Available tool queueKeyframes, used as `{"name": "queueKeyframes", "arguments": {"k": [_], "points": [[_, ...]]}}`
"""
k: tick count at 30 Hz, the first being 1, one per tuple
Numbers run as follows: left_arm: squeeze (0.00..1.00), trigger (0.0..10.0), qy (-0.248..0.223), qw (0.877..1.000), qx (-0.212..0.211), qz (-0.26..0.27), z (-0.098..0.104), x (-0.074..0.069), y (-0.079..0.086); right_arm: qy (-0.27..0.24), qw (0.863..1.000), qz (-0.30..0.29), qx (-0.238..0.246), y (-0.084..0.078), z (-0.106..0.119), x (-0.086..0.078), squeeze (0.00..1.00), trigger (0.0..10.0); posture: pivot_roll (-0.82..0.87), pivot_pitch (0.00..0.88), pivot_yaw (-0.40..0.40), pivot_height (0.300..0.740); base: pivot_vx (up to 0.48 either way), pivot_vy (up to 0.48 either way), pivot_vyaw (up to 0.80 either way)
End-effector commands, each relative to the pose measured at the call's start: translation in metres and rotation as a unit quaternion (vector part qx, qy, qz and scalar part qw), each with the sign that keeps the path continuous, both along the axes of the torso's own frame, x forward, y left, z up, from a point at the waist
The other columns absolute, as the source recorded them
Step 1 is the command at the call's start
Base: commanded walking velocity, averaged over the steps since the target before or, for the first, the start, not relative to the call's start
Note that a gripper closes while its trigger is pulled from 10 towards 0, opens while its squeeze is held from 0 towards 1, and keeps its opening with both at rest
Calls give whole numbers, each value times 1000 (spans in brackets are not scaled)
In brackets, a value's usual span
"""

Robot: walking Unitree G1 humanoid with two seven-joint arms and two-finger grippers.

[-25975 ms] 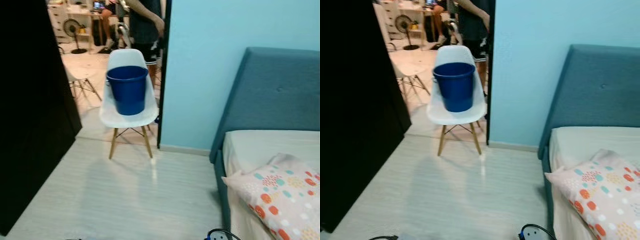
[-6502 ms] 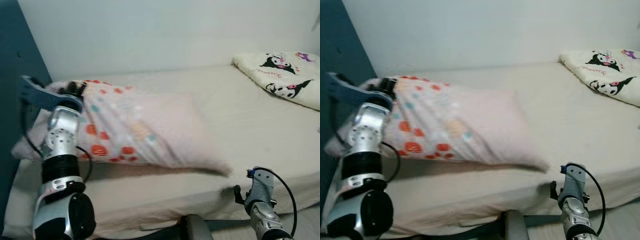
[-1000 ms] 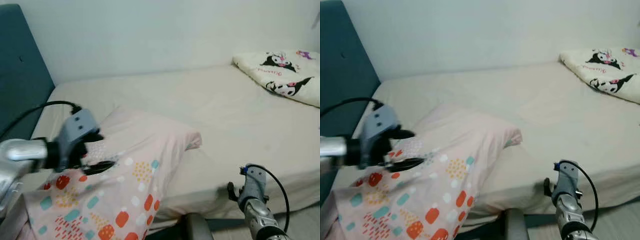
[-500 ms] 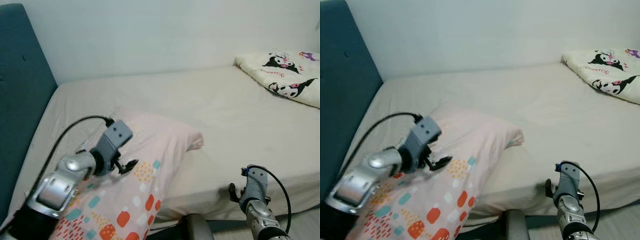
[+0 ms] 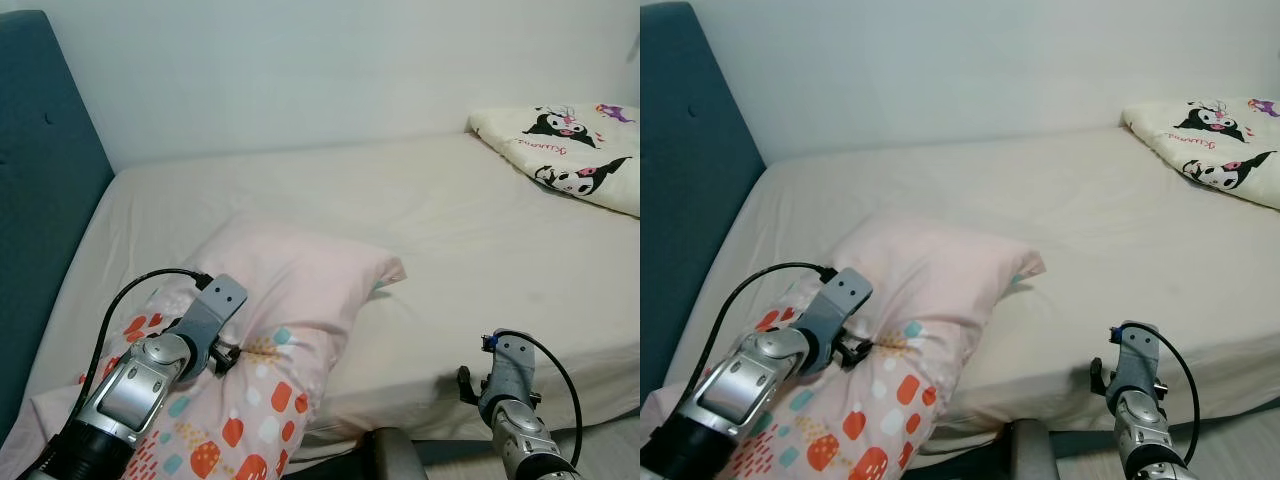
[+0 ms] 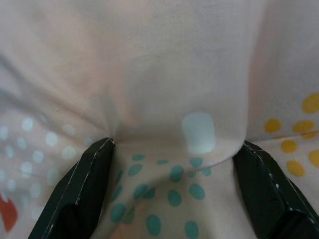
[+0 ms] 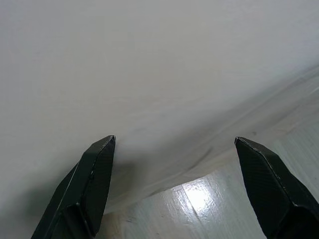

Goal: Clean up the room

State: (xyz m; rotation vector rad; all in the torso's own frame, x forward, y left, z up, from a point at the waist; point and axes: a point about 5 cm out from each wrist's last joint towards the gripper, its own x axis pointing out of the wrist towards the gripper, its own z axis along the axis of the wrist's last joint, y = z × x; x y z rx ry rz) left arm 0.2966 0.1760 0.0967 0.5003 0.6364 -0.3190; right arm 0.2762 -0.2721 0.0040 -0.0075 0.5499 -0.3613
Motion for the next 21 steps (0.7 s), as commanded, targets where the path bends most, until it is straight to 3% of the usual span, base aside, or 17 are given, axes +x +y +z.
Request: {"name": "queueKeyframes", "arguments": {"k": [1, 4, 11, 12, 18, 21], "points": [[0, 10000, 59, 997, 26, 36, -23, -11, 13, 17, 1000, 3, 0, 2, -5, -4, 0, 10000, -73, 6, -13, 541, 0, 0, 0], [0, 10000, 63, 993, 1, 96, -38, -10, 13, 18, 1000, 2, 0, 2, -6, -5, 0, 10000, -76, 9, -12, 541, 0, 0, 0], [0, 10000, 77, 985, -36, 149, -52, -8, 15, 19, 1000, 2, 0, 2, -6, -5, 0, 10000, -75, 10, -14, 541, 0, 0, 0], [0, 0, 81, 985, -34, 149, -55, -9, 15, 18, 1000, 2, 0, 2, -6, -5, 0, 10000, -77, 11, -15, 541, 0, 0, 0], [0, 0, 90, 986, -17, 138, -65, -13, 14, 16, 1000, 0, -2, 0, -4, -4, 0, 10000, -80, 11, -14, 541, 0, 0, 0], [0, 0, 68, 991, 10, 117, -66, -11, 12, 14, 1000, -2, -3, -1, -4, -4, 0, 10000, -83, 13, -13, 541, 0, 0, 0]]}}
